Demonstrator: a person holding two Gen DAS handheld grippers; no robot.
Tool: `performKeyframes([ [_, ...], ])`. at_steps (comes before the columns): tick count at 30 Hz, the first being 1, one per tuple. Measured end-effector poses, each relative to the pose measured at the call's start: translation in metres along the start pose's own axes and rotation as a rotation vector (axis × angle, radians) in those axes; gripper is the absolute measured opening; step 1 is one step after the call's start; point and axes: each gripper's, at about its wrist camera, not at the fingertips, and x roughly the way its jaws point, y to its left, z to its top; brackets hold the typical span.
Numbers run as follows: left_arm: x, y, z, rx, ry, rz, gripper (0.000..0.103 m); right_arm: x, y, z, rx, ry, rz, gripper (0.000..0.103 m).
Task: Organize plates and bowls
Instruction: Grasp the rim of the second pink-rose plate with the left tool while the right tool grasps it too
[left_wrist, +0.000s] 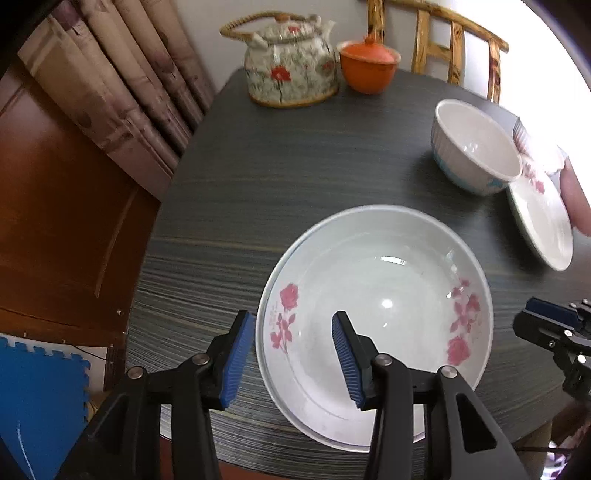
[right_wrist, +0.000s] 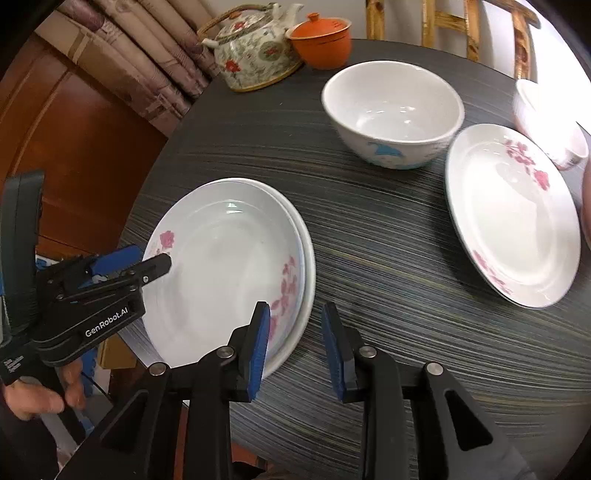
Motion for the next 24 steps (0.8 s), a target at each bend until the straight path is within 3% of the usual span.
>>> performKeyframes([
  [5,-0.026,-0.017,0.009,-0.025,-0.077,-0.081,0.045,-0.019,-0.035,-0.008,0.057,-0.024,0.001,0.028],
  [11,-0.037,-0.061,0.03,-0.08,-0.092,-0.265,0.045,-0.048,-0.103,-0.016,0.173,-0.07,-0.039,0.028],
  [16,-0.025,-0.104,0.046,-0.114,-0.07,-0.358,0.045,-0.071,-0.162,-0.02,0.263,-0.122,-0.099,0.029],
  [24,0.013,-0.158,0.071,-0.181,-0.023,-0.43,0.045,-0.078,-0.228,-0.013,0.341,-0.187,-0.12,0.029],
])
